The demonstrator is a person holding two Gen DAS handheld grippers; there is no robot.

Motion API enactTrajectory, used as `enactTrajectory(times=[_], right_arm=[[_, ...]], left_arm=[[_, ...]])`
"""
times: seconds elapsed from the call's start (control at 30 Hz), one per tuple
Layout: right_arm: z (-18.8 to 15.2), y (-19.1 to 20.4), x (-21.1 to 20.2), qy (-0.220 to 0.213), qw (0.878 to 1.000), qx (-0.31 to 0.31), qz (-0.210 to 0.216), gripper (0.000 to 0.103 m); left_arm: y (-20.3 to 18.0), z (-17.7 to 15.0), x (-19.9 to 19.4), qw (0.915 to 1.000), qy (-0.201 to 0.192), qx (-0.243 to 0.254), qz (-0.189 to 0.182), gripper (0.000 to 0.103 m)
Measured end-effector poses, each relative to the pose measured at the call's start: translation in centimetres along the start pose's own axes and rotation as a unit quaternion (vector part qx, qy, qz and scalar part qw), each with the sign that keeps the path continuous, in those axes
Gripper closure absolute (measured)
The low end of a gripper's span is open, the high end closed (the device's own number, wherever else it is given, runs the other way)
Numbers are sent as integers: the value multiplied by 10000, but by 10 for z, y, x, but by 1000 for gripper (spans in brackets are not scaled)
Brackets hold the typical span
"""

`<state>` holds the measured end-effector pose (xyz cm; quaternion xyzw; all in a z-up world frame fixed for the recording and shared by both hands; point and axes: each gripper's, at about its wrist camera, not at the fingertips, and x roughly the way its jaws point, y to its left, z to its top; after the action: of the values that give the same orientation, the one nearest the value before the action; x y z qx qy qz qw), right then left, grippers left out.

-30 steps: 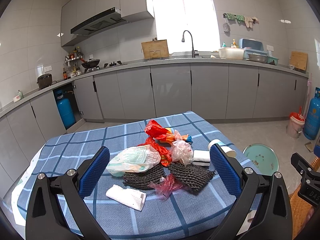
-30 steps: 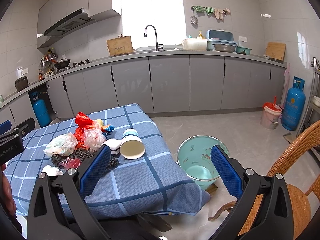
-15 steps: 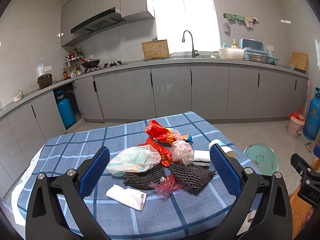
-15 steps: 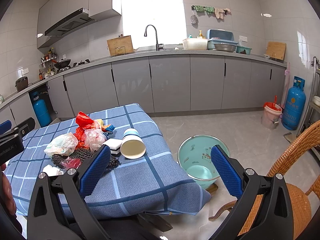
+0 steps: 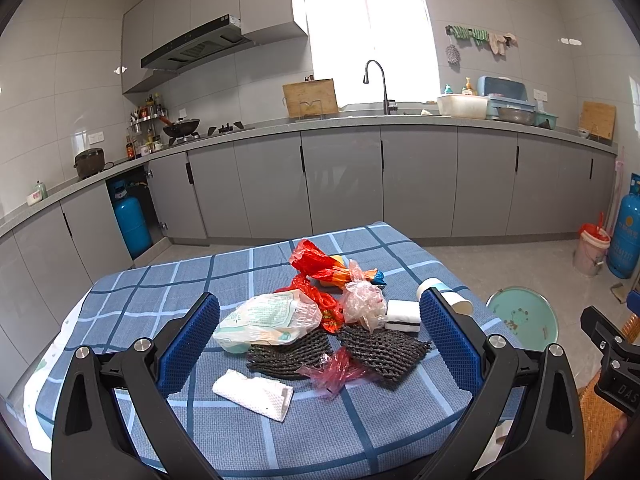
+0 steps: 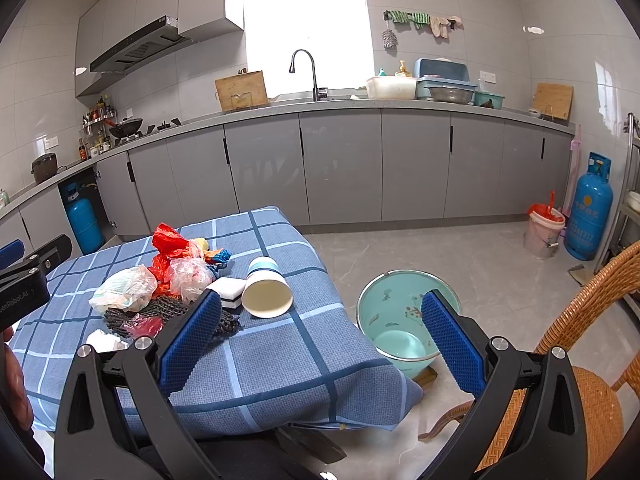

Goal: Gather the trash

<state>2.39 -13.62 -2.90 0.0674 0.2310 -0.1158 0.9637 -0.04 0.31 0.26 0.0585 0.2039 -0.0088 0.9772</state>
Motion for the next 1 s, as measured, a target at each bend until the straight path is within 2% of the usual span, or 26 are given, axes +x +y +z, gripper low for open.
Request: enactTrajectory(times=[0.33,0.53,0.83,1.0], right_arm=[[-3,3,7,46,10000,-24,32,5],[-1,4,25,101,9999,-53,43,5],[1,19,77,328,9990,-274,129,5],[2,27,117,565,9975,-381,174,5]], left_arm=[[3,-4,3,10000,26,1,30,4],[19,-13,28,9996,204,-18,194,4],[84,-30,78,9916,715,-353,1014,4],[103,-44,109,9850,1146,-466,1202,4]])
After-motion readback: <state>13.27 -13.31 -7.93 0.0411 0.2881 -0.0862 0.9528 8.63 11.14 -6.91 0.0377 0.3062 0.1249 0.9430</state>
